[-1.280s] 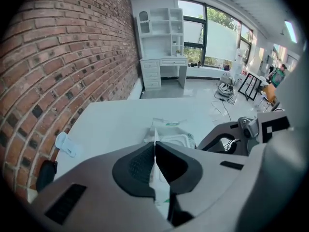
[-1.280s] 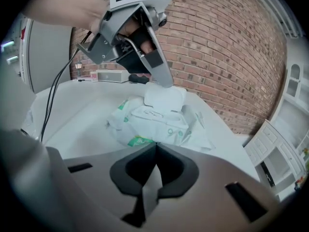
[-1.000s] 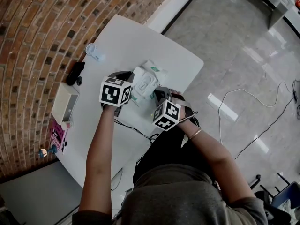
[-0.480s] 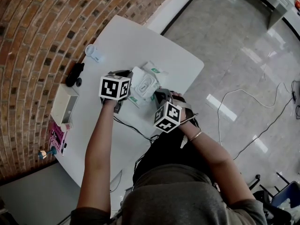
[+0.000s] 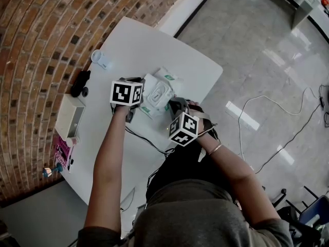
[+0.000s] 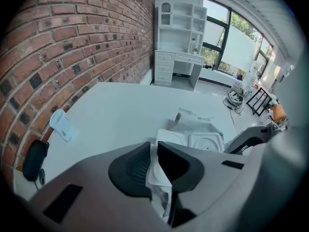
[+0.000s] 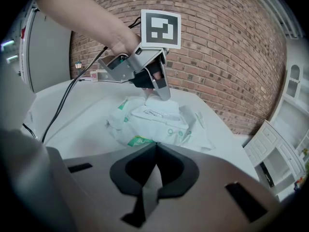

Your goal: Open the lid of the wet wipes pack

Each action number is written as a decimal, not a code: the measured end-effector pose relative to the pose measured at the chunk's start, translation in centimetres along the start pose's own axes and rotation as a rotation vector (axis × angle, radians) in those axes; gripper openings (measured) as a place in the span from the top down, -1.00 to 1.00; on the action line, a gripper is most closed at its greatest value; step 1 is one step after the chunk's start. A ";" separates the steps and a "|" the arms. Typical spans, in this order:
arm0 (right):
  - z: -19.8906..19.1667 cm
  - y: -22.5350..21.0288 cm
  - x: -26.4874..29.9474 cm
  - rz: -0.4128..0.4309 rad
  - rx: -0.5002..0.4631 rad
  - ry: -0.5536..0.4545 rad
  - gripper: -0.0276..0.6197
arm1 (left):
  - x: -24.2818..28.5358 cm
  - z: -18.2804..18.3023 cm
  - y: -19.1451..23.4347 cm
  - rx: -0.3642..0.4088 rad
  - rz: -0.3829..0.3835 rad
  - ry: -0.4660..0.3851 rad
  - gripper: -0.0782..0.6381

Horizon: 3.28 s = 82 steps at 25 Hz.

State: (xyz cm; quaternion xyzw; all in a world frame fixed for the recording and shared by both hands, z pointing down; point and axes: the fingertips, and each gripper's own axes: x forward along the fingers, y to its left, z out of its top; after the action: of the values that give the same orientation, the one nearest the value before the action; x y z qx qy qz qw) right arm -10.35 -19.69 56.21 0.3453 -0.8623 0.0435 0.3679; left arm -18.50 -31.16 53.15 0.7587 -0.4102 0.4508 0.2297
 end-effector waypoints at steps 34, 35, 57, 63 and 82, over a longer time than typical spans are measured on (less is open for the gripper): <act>0.4 -0.6 -1.0 0.137 0.208 -0.053 0.89 | -6.7 0.1 -2.0 0.043 0.247 -0.166 0.69; 0.6 -0.8 -1.4 0.139 0.227 -0.066 0.89 | -7.0 -0.1 -2.0 0.029 0.254 -0.174 0.69; 4.5 -5.6 -10.8 0.155 0.330 -0.232 0.89 | -13.6 -4.1 -5.3 -0.281 0.361 -0.403 0.70; 4.8 -5.9 -11.9 0.170 0.313 -0.239 0.89 | -14.7 -5.7 -6.5 -0.366 0.380 -0.454 0.70; 3.9 -8.2 -16.0 0.147 0.355 -0.292 0.90 | -17.2 -9.0 -9.7 -0.537 0.393 -0.594 0.70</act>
State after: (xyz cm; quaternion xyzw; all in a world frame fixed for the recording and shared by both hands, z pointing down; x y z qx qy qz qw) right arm 0.33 -18.17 41.26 0.3434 -0.9079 0.1708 0.1689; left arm -19.33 -12.10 42.75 0.6765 -0.6972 0.1260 0.2007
